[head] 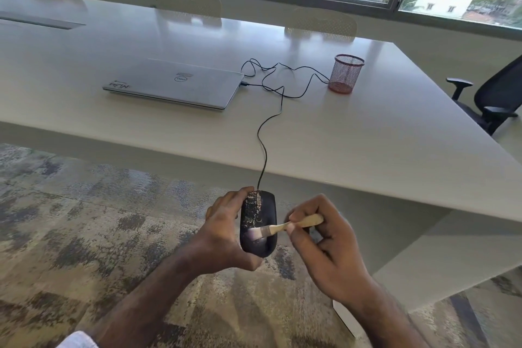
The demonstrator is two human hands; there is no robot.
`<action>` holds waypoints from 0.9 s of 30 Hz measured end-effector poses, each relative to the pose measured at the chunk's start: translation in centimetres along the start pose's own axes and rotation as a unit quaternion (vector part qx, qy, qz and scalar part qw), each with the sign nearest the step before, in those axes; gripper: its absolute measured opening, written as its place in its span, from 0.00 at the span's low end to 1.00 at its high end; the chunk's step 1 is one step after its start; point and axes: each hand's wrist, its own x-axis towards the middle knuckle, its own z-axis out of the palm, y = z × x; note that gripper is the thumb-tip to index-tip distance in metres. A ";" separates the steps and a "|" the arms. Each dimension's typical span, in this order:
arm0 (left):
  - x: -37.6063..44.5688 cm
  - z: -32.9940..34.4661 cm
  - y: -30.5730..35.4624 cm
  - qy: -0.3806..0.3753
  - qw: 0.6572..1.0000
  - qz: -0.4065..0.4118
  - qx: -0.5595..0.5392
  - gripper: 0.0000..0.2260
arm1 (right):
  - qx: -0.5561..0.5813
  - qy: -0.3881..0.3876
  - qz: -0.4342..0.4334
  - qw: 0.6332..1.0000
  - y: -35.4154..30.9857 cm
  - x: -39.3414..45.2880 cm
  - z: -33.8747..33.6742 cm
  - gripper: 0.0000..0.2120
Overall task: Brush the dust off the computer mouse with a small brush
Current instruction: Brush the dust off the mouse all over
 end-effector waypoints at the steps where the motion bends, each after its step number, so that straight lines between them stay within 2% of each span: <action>1: 0.0 0.0 0.0 -0.001 1.000 0.000 0.000 0.57 | -0.018 -0.009 0.000 1.000 0.1 0.0 0.0 0.05; 5: 0.1 0.2 0.2 -0.002 1.000 0.001 -0.001 0.56 | -0.072 -0.056 0.010 0.996 0.3 -0.3 0.4 0.08; 9: 0.3 0.3 -0.1 -0.004 1.000 0.006 0.004 0.55 | -0.005 -0.006 0.013 1.000 0.0 -0.3 0.3 0.06; 12: 0.3 0.3 -0.3 -0.005 1.000 0.004 -0.001 0.56 | -0.001 0.027 0.014 1.000 0.2 -0.1 -0.1 0.08; 17: 0.5 0.5 -0.6 -0.005 1.000 0.010 0.001 0.54 | -0.035 -0.029 0.026 0.999 0.8 -0.4 0.3 0.06; 23: 0.5 0.4 -0.7 -0.003 1.000 0.006 -0.006 0.56 | 0.008 0.049 0.012 0.999 0.4 -0.1 0.0 0.03; 27: 0.5 0.3 -0.9 -0.007 1.000 0.009 -0.001 0.55 | -0.005 0.000 0.036 0.999 0.9 -0.1 0.0 0.05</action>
